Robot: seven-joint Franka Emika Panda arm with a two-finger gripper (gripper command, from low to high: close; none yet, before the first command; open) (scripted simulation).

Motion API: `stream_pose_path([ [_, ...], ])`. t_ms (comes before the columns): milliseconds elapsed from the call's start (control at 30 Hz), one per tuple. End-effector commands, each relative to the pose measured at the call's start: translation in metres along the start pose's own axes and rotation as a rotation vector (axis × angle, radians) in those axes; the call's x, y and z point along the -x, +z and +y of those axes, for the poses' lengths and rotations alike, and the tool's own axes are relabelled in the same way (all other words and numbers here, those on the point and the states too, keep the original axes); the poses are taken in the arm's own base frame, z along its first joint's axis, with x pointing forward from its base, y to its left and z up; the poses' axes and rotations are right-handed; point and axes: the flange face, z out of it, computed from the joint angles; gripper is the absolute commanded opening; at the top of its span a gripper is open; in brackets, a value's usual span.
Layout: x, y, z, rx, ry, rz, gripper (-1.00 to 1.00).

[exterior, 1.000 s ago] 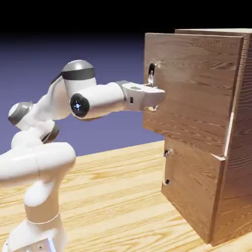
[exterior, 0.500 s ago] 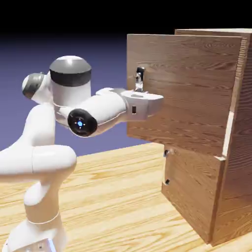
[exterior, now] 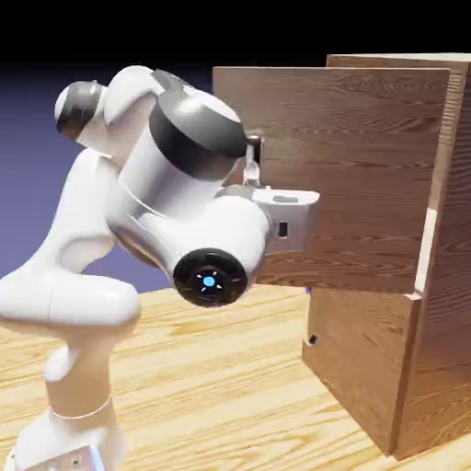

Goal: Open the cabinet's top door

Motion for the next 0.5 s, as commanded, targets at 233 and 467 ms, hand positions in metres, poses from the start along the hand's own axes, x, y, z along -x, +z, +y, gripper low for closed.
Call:
stream_pose_path([
  [233,-0.020,-0.043,0.020,-0.121,0.000,-0.122,-1.00],
  [467,-0.039,-0.072,0.039,-0.213,0.000,-0.213,-1.00],
])
